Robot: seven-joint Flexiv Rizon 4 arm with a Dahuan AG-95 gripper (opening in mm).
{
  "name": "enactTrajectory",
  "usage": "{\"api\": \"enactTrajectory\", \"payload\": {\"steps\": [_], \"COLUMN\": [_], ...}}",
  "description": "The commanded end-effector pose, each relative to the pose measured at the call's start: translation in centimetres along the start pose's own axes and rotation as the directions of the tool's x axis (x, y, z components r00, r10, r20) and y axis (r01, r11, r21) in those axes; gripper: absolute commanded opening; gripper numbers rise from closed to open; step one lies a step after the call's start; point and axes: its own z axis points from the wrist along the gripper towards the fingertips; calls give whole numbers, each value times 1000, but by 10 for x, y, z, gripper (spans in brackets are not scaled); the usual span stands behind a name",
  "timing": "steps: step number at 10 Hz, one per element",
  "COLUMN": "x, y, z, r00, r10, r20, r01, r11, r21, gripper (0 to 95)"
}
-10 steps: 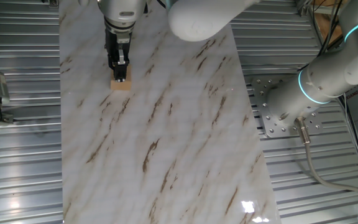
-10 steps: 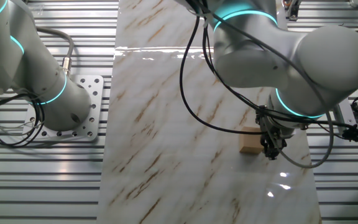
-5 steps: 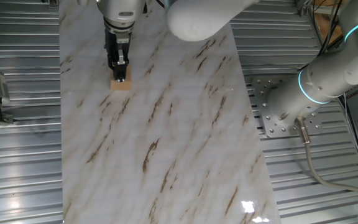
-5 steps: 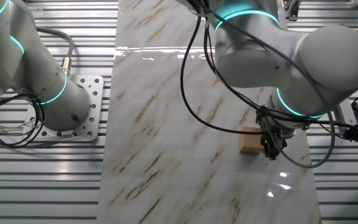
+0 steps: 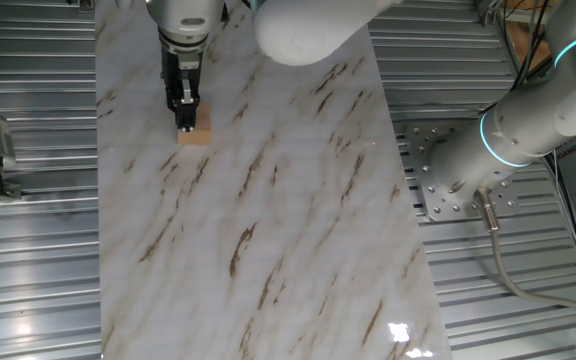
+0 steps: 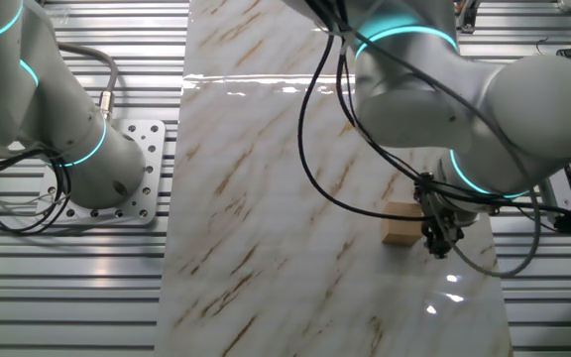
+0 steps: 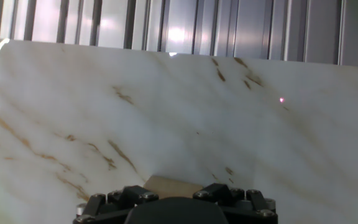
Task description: Pick up the small block on the left and move it to the right
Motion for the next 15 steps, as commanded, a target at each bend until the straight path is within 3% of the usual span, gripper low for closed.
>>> {"api": "enactTrajectory", "payload": {"steps": [1, 12, 13, 14, 15], "x": [3, 8, 9, 12, 13], "y": [2, 9, 8, 6, 7], "z": [0, 19, 20, 23, 27], "r00": [1000, 1000, 1000, 1000, 999], "r10": [7, 17, 16, 12, 17], "r20": [1, 17, 18, 22, 39], "r01": [-7, -17, -16, -12, -18], "r11": [1000, 1000, 1000, 1000, 1000], "r21": [-3, 18, 18, 19, 26], "gripper": [760, 760, 570, 190, 190]}}
